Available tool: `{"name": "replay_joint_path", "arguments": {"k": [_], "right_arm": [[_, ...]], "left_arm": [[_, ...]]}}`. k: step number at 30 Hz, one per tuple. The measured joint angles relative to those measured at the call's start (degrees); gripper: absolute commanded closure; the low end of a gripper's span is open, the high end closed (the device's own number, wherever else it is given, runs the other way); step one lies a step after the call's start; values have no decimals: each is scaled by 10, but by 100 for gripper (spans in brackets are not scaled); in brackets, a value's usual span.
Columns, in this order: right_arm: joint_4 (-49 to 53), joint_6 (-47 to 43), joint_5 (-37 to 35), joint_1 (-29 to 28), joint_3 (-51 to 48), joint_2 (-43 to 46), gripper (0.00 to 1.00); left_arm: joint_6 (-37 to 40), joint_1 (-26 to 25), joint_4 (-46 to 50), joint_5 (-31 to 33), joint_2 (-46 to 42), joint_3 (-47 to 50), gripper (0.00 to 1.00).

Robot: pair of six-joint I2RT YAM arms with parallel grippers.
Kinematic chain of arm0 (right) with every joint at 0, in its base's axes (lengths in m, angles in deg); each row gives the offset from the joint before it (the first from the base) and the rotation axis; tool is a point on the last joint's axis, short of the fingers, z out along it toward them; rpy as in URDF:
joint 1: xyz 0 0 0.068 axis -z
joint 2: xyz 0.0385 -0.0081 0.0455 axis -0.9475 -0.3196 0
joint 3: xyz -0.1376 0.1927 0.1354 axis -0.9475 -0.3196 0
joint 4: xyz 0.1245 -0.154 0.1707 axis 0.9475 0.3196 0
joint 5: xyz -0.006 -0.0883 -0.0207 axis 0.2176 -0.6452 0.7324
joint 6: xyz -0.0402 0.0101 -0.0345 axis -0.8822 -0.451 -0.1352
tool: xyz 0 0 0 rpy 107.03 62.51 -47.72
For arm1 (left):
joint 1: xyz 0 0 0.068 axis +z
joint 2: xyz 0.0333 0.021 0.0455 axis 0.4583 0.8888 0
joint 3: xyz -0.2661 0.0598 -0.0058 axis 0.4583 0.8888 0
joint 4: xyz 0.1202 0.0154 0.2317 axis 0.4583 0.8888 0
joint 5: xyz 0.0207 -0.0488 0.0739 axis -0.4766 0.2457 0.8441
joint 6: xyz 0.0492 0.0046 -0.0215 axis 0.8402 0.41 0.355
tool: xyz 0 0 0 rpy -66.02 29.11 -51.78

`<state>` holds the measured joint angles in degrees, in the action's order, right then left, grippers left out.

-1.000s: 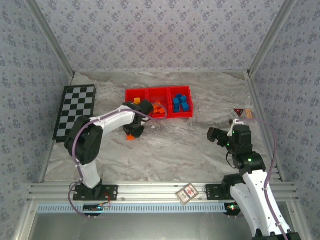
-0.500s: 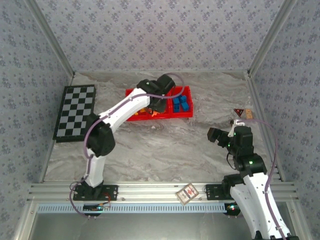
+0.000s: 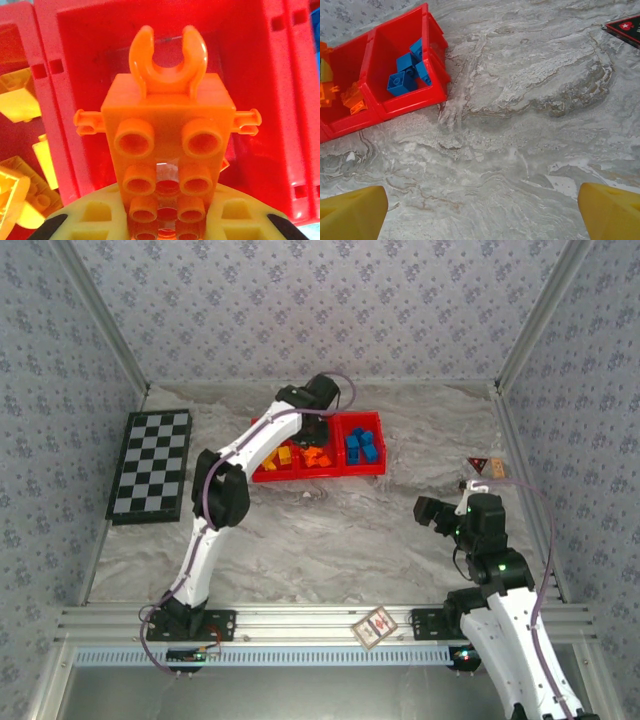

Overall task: Sort the legos into containers by color
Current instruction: Place the lego in the container.

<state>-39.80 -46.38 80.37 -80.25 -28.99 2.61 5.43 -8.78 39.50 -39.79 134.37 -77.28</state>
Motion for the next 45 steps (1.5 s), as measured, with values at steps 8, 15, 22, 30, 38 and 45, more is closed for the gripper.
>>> {"name": "replay_joint_path", "arguments": {"k": [8, 15, 22, 30, 38, 45], "right_arm": [[0, 0, -12, -16, 0, 13, 0], [1, 0, -16, -18, 0, 13, 0], [1, 0, -23, -23, 0, 13, 0], [1, 0, -26, -27, 0, 13, 0], [1, 0, -29, -30, 0, 13, 0], [7, 7, -52, -30, 0, 13, 0]], "left_arm": [[-22, -1, -17, -26, 51, -74, 75], [-32, 0, -15, -19, 69, -74, 70], [-39, 0, -15, -19, 70, -74, 59], [-39, -4, -22, -23, 70, -74, 41], [-23, -10, -23, -2, 56, -70, 29], [4, -17, -75, 36, -103, 70, 2]]}}
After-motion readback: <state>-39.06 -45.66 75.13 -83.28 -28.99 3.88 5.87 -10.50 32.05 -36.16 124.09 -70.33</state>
